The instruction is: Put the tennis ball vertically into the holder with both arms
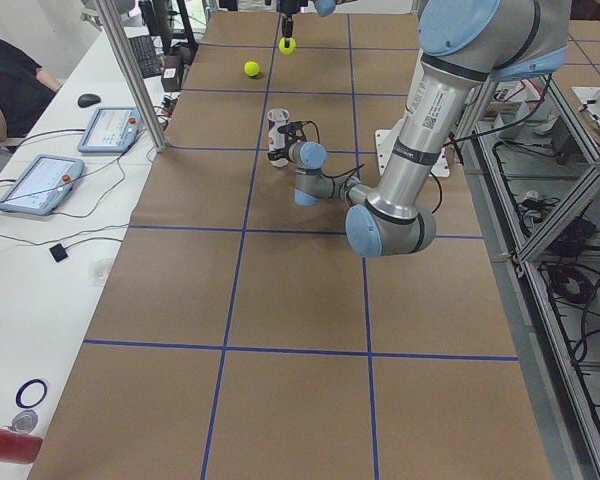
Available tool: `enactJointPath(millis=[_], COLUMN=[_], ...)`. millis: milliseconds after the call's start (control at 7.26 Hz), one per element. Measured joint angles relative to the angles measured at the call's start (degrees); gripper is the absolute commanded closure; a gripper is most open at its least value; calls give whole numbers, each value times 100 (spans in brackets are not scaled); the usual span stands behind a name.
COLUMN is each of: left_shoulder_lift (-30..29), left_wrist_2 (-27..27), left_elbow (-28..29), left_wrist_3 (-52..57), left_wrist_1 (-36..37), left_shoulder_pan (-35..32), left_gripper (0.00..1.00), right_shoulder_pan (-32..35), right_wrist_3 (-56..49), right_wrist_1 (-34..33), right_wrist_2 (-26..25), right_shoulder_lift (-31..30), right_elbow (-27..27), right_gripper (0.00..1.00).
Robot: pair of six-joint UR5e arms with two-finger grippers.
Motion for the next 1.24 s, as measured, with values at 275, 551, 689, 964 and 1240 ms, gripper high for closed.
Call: enactJointPath(millis=[275, 551, 689, 964, 1240], left_shoulder_lift=[-6, -12, -16, -90, -183], left_wrist_2=[70, 121, 164, 264, 282], left_elbow=[7, 8, 17, 113, 196], left_wrist_3=[3, 8, 9, 9, 4], left_wrist_1=[8, 20, 27, 25, 27], left_shoulder_pan=[0, 0, 0, 0, 6], left_gripper=[1, 1, 1, 1, 1], right_shoulder_pan=[0, 0, 0, 0, 0], right_wrist_3=[-4, -1, 0, 0, 0], right_wrist_1=[2, -3, -3, 2, 3], right_wrist_2=[-3, -6, -9, -12, -10], right_shoulder_lift=[0, 0, 0, 0, 0], right_elbow=[-14, -20, -21, -21, -14], right_gripper=[100, 100, 100, 100, 100])
